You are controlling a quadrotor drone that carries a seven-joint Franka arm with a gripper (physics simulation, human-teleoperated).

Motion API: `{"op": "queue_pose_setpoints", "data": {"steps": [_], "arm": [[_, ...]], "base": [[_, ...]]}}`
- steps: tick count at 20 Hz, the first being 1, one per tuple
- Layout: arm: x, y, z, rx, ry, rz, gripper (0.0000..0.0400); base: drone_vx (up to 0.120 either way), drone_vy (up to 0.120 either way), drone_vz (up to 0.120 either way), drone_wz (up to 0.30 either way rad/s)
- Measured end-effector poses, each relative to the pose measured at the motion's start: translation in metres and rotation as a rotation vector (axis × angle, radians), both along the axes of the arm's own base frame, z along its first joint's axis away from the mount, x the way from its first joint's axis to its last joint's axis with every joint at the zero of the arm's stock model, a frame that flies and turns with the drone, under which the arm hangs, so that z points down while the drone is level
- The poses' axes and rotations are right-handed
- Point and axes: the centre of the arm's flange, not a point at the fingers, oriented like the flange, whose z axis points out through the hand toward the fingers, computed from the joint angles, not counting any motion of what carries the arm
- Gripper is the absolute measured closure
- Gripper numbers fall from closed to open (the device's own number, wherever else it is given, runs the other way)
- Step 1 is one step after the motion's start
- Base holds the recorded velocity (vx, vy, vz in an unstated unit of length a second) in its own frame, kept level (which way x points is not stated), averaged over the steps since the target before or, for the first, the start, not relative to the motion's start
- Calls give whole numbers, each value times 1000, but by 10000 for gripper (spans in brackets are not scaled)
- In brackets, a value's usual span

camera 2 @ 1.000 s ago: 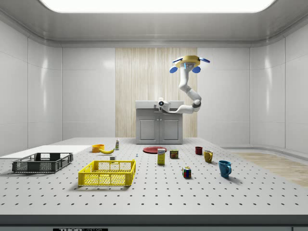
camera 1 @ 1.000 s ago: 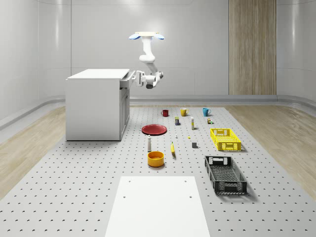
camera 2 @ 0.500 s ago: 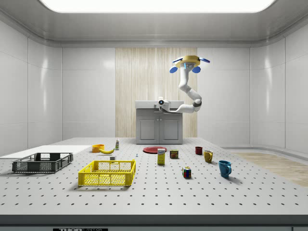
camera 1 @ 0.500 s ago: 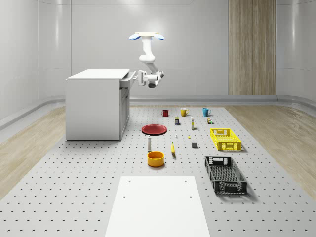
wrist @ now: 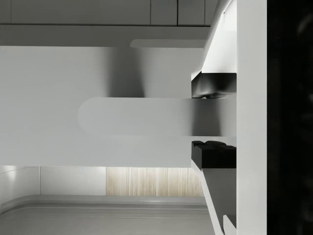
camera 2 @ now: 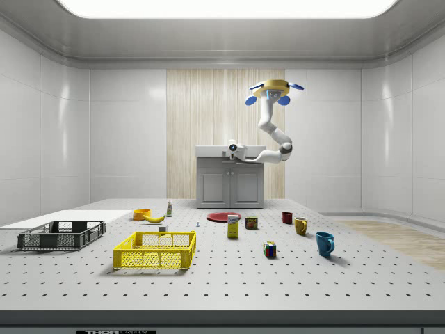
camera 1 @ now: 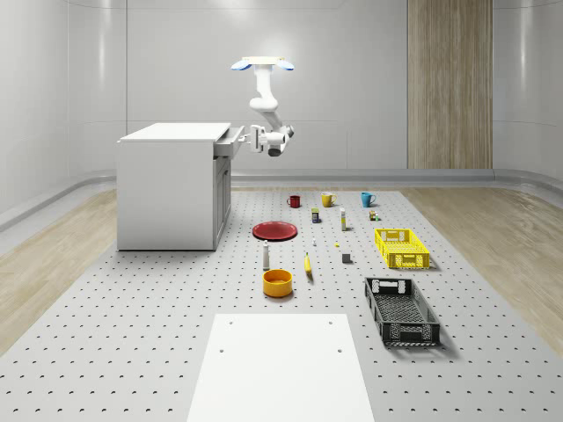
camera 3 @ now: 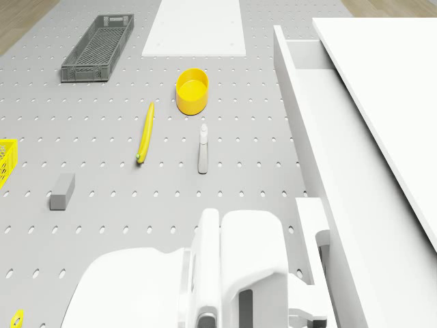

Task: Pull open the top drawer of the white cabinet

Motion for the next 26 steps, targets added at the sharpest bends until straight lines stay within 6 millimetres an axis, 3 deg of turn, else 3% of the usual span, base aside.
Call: {"op": "queue_pose_setpoints", "data": {"steps": [5,6,7,10,26], "arm": [[0,-1,0,5,-12,0,274],[2,0,-10,0,-64,4,180],[4,-5,-15,-29,-31,10,143],[2,-4,-7,-16,-18,6,114],[0,-1,-1,9,-12,0,89]], "base": [[0,0,0,0],[0,0,0,0],[0,0,0,0],[0,0,0,0],[0,0,0,0]]}}
